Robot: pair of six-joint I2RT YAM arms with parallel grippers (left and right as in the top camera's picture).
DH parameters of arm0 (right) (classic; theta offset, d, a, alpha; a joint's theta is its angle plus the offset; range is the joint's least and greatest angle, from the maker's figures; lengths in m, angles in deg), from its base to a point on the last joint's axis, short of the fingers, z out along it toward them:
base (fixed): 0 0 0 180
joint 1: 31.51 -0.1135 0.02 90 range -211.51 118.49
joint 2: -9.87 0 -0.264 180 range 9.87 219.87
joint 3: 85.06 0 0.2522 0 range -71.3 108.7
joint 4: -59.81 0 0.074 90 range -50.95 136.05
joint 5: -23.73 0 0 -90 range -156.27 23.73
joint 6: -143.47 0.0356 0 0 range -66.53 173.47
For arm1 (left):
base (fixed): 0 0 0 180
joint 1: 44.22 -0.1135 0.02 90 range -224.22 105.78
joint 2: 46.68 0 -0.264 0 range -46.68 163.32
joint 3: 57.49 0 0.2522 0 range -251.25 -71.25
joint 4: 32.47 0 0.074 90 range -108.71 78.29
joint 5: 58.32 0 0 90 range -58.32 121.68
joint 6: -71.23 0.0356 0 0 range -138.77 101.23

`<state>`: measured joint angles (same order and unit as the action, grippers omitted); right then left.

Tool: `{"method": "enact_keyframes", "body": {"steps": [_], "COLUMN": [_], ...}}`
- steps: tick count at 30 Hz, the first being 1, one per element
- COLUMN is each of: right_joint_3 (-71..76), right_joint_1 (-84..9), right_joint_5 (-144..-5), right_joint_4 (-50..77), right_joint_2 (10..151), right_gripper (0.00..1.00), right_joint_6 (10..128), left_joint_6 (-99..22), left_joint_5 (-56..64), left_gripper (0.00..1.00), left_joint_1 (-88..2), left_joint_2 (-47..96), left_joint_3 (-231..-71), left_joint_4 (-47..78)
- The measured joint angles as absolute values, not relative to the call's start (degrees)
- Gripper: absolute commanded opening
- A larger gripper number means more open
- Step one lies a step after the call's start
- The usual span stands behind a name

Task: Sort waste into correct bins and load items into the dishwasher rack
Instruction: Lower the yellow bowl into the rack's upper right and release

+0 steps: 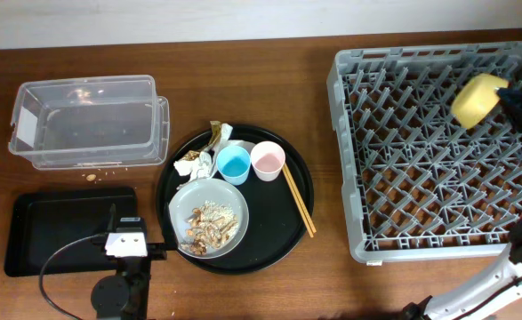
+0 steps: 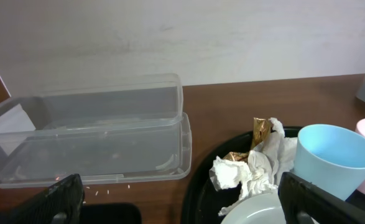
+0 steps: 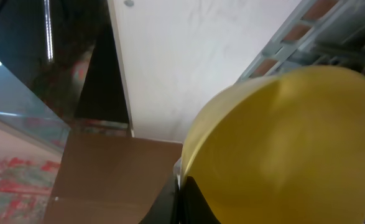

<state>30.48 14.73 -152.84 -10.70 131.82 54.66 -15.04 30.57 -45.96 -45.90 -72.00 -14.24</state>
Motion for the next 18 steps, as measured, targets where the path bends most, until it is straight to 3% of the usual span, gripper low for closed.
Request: {"method": "enact_keyframes", "body": {"steps": [18], "right_joint_3": [30.5], "right_joint_1": [-1.8], "right_joint_5": [-150.4], "right_joint_4": [-13.8], "right_joint_2": [131.8], "right_gripper": [0.04], "right_joint_6": [49.2], "left_joint_6": [-15.0], "left_joint_5": [30.6], "left_gripper": [0.99], "left_joint_1": [-46.0], "left_joint_2": [-45.9], "left_joint_3": [-72.0], "left_joint_4": [-14.2]}}
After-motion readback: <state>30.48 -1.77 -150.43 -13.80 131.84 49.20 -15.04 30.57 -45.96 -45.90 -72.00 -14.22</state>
